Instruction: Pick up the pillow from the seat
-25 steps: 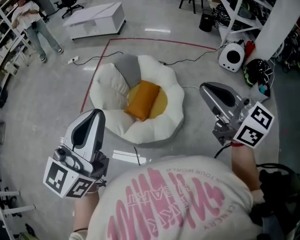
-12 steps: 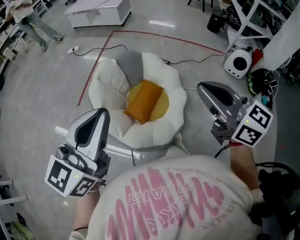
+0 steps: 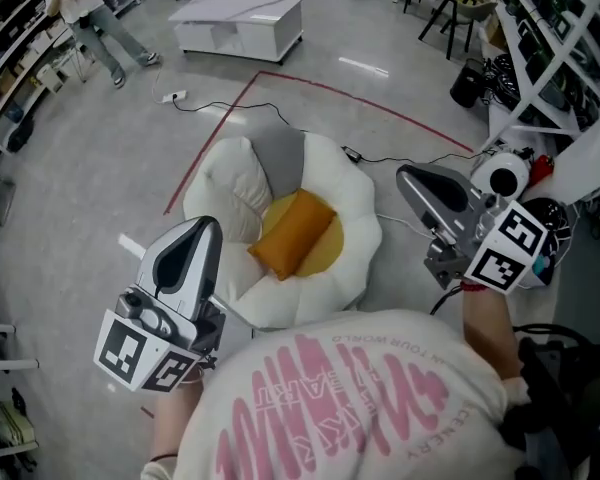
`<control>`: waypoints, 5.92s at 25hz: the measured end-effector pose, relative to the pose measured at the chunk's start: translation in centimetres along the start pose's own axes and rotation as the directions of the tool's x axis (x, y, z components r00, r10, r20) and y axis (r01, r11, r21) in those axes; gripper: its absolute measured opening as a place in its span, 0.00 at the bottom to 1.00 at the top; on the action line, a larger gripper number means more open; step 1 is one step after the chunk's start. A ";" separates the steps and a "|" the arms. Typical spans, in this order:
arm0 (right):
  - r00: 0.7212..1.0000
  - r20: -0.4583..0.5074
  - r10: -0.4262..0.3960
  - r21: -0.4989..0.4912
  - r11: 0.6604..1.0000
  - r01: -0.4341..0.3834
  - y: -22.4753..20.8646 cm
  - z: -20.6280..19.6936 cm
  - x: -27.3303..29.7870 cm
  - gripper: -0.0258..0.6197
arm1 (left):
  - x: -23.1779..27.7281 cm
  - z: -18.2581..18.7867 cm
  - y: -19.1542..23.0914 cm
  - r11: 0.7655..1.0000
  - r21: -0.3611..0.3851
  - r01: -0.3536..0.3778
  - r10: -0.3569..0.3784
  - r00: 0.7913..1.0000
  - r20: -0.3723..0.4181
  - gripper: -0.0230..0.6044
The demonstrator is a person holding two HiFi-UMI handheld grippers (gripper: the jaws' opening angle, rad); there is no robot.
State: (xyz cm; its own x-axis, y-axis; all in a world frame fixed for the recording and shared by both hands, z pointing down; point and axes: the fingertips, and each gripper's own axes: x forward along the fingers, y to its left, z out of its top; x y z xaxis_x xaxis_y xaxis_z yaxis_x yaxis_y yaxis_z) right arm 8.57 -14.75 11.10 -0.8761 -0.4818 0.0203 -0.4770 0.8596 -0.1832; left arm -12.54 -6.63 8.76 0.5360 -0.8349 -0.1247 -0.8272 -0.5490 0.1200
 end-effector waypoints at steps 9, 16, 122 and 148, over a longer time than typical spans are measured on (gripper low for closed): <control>0.992 -0.055 0.115 0.007 0.993 -0.115 -8.8 1.0 2.9 0.05 | 7.4 -0.8 2.0 0.991 -0.003 -0.130 0.130 0.991 0.020 0.07; 0.979 -0.094 0.183 0.089 0.981 -0.175 -12.6 -1.0 5.9 0.05 | 9.6 -3.5 3.9 0.973 -0.043 -0.229 0.226 0.972 -0.058 0.07; 0.922 -0.379 0.080 0.924 0.095 0.371 -9.9 -53.5 12.0 0.04 | 4.1 -56.2 6.7 0.673 -0.510 -0.536 -0.018 0.677 -0.736 0.06; 0.989 0.067 0.130 0.857 0.501 -0.124 -8.4 -16.4 19.3 0.04 | 14.1 -24.6 10.2 0.895 -0.355 -0.270 0.141 0.926 -0.351 0.06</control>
State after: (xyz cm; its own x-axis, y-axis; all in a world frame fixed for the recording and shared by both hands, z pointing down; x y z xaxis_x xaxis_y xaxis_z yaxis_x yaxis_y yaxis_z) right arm -5.45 -28.49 29.18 -0.9241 -0.3759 -0.0693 -0.0699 0.3444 -0.9362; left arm -9.21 -24.96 32.40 0.4392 -0.8638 0.2471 -0.8255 -0.2793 0.4905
